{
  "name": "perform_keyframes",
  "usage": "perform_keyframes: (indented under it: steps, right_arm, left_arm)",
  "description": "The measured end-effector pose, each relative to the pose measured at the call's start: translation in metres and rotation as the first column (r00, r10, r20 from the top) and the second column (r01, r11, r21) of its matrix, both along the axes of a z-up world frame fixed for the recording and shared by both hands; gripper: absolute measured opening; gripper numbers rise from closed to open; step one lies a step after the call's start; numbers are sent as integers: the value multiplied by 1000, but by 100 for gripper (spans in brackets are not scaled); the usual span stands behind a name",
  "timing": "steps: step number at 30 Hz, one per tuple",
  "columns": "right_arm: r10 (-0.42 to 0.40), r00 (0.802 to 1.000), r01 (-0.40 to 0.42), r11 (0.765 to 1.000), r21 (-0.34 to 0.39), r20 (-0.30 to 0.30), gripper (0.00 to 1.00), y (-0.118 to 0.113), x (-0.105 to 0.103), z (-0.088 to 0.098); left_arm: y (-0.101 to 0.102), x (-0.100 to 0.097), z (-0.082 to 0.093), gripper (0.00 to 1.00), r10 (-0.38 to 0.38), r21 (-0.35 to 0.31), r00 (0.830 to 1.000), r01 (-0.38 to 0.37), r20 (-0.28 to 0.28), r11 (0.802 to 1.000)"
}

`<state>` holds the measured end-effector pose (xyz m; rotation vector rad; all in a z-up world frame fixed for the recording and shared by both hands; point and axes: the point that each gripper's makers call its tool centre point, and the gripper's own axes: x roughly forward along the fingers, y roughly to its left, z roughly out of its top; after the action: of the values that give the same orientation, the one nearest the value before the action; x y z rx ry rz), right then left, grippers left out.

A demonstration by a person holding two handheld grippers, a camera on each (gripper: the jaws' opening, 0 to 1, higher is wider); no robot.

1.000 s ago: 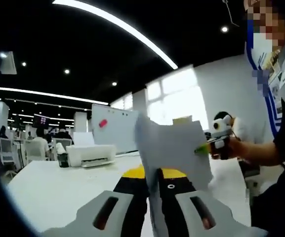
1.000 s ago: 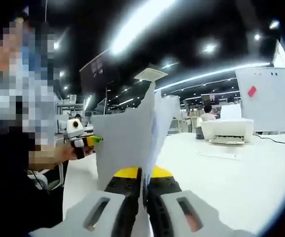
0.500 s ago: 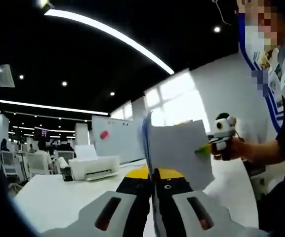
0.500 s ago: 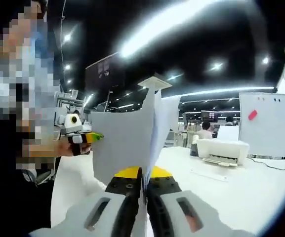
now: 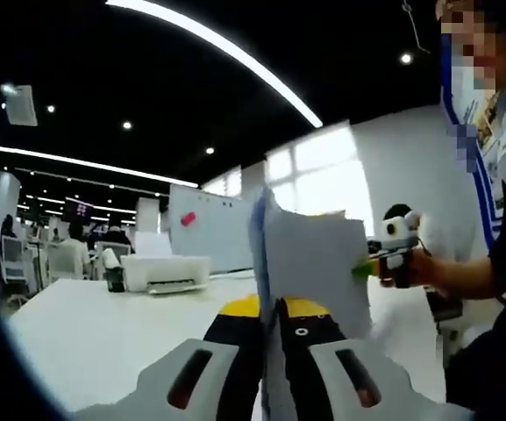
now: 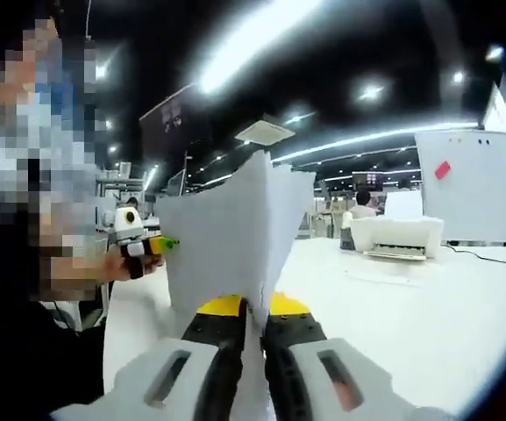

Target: Organize the stack of printing papers by aligning and flattening the scattered papers on the table

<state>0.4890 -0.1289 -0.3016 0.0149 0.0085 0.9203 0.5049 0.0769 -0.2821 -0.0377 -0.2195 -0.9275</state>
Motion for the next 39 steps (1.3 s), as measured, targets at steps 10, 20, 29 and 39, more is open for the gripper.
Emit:
perform_keyframes:
  steps: [10,20,29,39]
  right_arm:
    - [12,997,-13,1000,8,71,0,6,-4,25]
    - [16,1000,-16,1000,-11,8,0,5,-5,-5]
    - [25,999,-24,999,-38,26,0,7,-8,4]
    - [76,996,-74,996,46,-46,0,7,-20,23]
  left_arm:
    - [-2,0,30,6,-1,-55,999,3,34,998]
    - [-1,-4,-1,6,1,-30,1000,-1,-6,1000]
    - [-1,-3,4,6,-4,-20,1000,4,-4,1000]
    - [-6,-7,26,6,-24,-14,999,23,-32,1000]
